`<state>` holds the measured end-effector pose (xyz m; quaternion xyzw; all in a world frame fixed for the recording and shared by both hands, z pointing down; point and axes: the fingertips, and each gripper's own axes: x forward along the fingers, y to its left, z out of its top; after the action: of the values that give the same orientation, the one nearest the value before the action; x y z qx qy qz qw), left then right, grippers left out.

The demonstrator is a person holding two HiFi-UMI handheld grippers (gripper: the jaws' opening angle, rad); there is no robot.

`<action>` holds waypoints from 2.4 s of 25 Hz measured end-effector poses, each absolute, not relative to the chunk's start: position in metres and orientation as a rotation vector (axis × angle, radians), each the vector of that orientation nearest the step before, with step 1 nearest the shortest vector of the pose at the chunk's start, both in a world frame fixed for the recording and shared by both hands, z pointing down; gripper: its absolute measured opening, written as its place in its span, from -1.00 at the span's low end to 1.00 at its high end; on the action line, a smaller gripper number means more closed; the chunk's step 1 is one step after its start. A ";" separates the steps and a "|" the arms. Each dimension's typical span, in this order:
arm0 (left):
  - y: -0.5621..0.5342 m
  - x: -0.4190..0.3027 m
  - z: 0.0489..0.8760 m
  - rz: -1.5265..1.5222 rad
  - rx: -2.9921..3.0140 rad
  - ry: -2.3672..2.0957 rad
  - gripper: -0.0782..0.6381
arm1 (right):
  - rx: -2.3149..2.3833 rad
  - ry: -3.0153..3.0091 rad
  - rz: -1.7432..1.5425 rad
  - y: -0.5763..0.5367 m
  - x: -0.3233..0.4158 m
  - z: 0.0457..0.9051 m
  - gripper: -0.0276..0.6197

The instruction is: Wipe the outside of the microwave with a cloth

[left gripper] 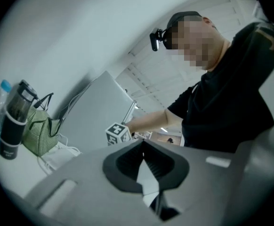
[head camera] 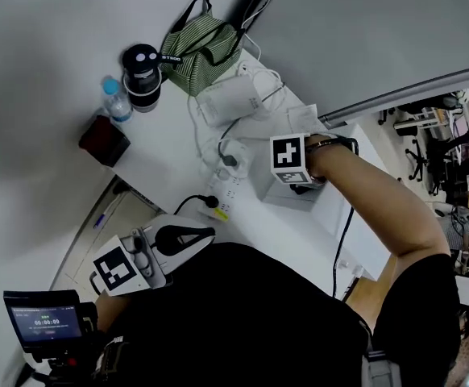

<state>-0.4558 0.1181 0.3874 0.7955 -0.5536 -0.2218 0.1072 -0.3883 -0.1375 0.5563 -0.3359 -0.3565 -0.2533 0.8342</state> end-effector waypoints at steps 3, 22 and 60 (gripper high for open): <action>0.136 -0.458 0.408 -0.665 2.256 -1.672 -0.77 | -0.720 -0.713 -0.563 -0.130 -0.386 0.623 -0.54; 0.133 -0.455 0.382 -0.639 2.484 -1.613 -0.77 | -0.760 -0.786 -0.547 -0.071 -0.358 0.507 -0.52; -0.085 -0.221 0.324 -0.476 2.656 -1.165 -0.77 | 0.191 -2.858 0.191 -0.362 -0.045 0.338 -0.52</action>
<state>-0.2212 -0.0852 0.3245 0.8991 -0.3942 -0.1612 0.1010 -0.0453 -0.3618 0.3380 0.0658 -0.9864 0.0659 0.1352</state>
